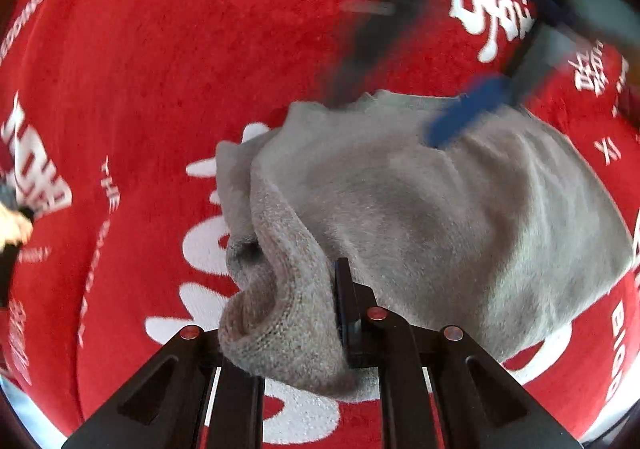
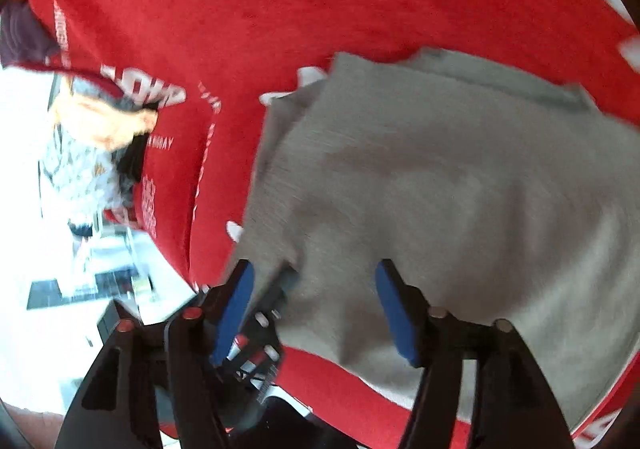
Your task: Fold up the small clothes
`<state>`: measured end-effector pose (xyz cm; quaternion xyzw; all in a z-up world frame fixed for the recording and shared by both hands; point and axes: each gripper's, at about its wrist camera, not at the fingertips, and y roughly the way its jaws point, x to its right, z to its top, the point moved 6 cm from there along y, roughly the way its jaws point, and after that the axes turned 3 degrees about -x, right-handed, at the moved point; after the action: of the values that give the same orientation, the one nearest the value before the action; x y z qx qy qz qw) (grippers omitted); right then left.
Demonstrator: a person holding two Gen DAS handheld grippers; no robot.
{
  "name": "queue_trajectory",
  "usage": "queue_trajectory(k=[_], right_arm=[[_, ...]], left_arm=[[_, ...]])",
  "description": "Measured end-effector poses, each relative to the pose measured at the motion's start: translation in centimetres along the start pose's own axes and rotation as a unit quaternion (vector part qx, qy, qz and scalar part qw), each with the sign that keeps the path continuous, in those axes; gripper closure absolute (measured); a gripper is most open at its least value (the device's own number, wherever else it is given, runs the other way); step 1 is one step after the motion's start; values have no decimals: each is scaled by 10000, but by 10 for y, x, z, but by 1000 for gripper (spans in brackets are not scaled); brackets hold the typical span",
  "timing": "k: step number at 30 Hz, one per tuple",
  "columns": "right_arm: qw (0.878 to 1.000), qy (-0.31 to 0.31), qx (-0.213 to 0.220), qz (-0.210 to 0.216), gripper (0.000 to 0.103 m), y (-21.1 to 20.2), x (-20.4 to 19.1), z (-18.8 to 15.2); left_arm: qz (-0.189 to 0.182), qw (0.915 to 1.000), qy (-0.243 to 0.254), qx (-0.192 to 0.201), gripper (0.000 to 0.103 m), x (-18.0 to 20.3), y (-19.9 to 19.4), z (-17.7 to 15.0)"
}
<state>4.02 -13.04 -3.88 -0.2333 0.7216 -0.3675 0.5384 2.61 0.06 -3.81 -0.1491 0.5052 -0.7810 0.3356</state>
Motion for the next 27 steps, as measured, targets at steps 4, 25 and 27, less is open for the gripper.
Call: queue_trajectory(k=[4,25,27], right_arm=[[9975,-329,-625,-85,23,29,-30,31],[9873,-915,-956,-882,85,79,-31,47],[9939,-814,-616,-429,85,54,-26,42]], left_arm=[[46,9997,225,103,89,6,-3,-3],[-350,9981,279,433,89,23,-28,17],[-475,9969,360,516,89,35,-39,26]])
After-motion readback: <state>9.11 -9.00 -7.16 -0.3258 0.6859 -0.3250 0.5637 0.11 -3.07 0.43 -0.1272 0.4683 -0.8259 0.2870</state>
